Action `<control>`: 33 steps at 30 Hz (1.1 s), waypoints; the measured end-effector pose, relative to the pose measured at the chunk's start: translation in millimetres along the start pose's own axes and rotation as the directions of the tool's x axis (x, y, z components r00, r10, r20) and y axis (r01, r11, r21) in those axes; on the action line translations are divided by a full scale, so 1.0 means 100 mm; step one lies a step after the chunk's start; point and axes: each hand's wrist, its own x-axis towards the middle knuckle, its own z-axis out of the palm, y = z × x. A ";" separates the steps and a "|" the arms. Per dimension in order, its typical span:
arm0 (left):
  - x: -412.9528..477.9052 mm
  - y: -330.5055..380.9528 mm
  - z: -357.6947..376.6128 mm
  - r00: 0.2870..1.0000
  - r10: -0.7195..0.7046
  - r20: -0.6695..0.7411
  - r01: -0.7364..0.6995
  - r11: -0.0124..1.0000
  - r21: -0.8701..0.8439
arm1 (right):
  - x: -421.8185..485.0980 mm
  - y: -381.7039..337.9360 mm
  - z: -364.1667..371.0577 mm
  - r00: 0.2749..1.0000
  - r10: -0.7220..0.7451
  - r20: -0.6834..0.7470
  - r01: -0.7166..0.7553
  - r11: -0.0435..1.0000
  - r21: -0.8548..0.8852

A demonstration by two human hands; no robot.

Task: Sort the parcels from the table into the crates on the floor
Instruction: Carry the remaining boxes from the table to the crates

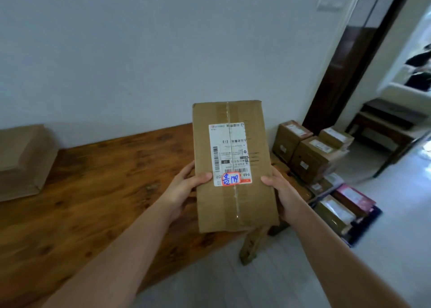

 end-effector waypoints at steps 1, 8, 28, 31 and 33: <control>0.02 -0.05 0.17 1.000 -0.003 0.008 0.003 1.000 -0.012 | -0.08 -0.03 -0.17 1.000 0.008 -0.011 -0.008 1.000 -0.008; 0.37 -0.27 1.16 0.996 -0.027 0.087 0.033 0.997 -0.071 | -0.34 -0.19 -1.18 0.999 0.010 -0.041 -0.009 1.000 0.022; 3.17 0.23 3.06 0.965 -0.007 0.262 -0.009 0.998 0.063 | 1.66 -1.13 -3.80 0.984 0.057 -0.171 -0.044 0.996 0.081; 3.55 0.23 3.35 0.943 -0.048 0.328 0.015 0.995 0.102 | 1.98 -1.22 -4.29 0.983 0.058 -0.175 -0.024 0.982 0.189; 3.75 0.23 3.54 0.938 -0.063 0.340 0.028 0.994 0.108 | 2.15 -1.24 -4.59 0.990 0.085 -0.111 -0.057 0.970 0.238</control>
